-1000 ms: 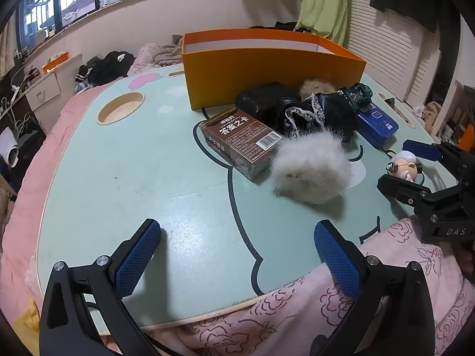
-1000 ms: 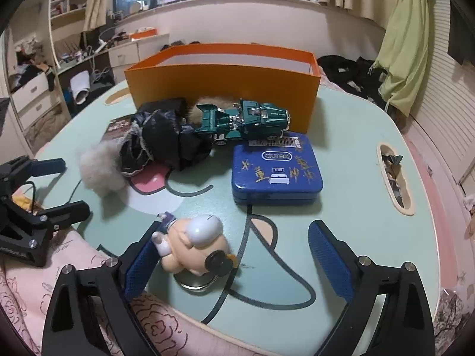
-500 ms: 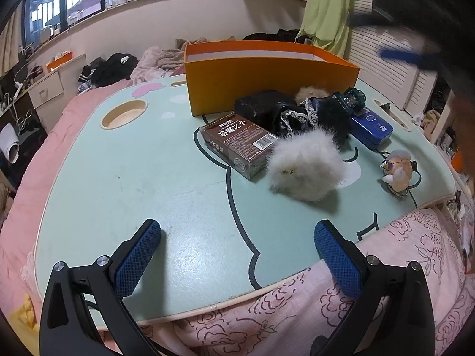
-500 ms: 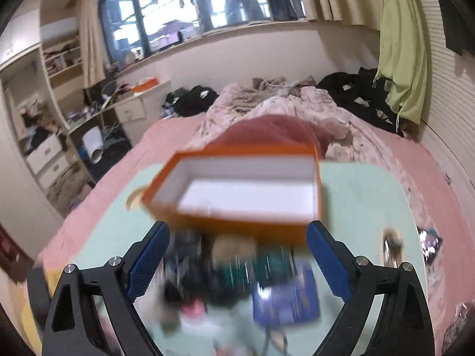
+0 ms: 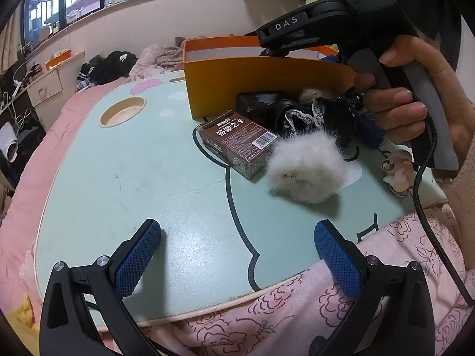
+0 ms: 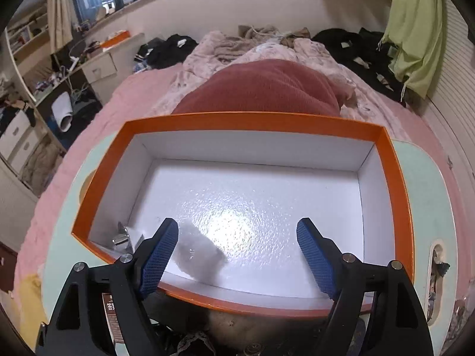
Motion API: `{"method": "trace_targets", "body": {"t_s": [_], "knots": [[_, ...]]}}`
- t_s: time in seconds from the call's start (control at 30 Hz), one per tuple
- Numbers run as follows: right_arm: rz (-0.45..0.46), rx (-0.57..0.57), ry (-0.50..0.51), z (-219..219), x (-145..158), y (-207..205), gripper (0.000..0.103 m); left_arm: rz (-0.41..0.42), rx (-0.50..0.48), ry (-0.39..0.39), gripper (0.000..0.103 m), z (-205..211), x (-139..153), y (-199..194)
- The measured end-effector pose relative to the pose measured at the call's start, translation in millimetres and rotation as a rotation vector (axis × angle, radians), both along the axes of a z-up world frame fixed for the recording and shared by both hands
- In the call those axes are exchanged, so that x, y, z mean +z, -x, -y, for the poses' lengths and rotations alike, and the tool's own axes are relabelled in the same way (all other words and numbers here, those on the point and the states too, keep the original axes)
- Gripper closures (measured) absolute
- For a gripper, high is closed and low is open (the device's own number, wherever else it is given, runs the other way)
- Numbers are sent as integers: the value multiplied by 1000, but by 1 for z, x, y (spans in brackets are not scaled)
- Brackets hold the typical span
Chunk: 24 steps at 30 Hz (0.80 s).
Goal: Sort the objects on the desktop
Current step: 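Reach into the orange box and grasp the clear plastic-wrapped item, right gripper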
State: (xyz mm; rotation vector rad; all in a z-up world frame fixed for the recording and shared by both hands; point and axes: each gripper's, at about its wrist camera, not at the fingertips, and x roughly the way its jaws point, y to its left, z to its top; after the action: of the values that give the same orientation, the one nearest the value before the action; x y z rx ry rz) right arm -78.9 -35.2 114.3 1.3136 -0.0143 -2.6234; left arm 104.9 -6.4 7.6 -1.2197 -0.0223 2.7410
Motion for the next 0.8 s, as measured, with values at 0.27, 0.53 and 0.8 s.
{"method": "trace_targets", "body": {"t_s": [0.27,0.53,0.8], "knots": [[80,36,13,6,-2,14,24,4,4,-8,0,2,-2,3],[445,160,51,17,-13,56,46,3,4,-8,0,3,-3,4],[422,161,-39,22,-17,48,75,6,9,-11,0,4,-3,6]]}}
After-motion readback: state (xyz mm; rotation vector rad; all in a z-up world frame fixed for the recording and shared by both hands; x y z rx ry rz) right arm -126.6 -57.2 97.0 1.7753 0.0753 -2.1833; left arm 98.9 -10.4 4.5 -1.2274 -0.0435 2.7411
